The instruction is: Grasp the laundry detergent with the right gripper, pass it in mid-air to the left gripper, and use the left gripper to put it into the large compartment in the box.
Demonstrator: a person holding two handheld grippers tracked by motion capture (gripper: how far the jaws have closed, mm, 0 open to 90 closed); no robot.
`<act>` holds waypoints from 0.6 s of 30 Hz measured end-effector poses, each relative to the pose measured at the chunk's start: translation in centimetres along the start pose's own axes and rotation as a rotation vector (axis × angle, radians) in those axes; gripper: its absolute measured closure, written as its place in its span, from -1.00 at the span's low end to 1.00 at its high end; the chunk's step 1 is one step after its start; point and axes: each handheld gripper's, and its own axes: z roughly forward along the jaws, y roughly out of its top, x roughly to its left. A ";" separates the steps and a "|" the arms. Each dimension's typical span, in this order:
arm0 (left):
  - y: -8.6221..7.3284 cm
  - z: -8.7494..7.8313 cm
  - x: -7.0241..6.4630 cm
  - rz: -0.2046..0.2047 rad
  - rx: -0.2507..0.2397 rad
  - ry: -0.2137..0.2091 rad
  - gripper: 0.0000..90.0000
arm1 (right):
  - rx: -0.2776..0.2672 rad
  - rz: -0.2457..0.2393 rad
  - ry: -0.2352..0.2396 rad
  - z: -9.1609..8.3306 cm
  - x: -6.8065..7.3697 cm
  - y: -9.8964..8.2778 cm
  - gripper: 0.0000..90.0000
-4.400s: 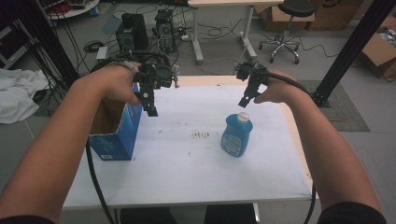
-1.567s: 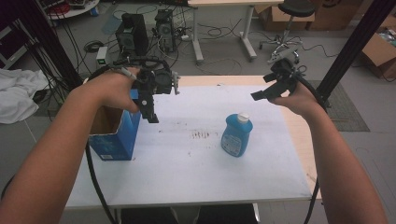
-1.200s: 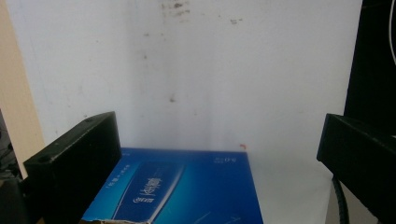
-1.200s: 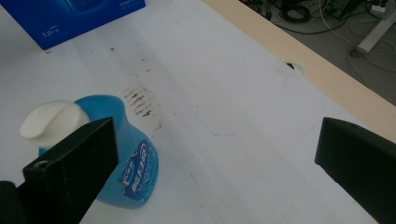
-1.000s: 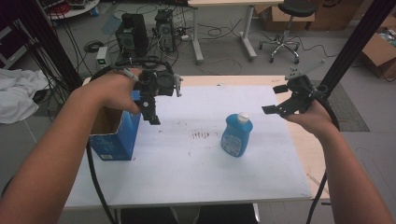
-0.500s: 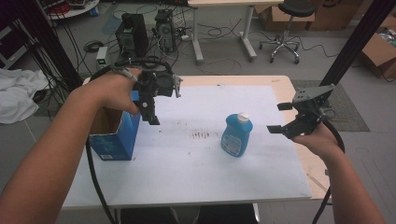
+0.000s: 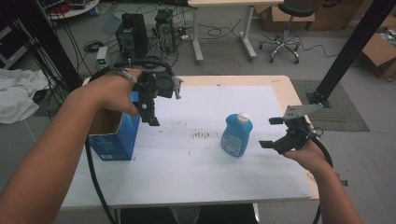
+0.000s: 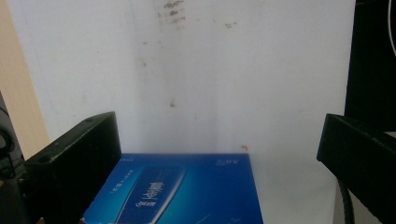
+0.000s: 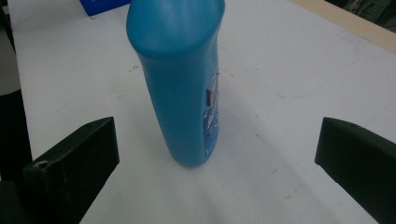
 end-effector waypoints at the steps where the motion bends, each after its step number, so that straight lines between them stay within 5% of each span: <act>1: 0.0 0.0 0.0 0.001 0.000 0.000 -1.00 | 0.000 0.002 0.005 0.6 0.3 -0.3 -1.00; 18: -0.1 0.1 -0.6 0.010 -0.004 0.006 -1.00 | -0.045 0.014 -0.005 4.7 1.9 -2.2 -1.00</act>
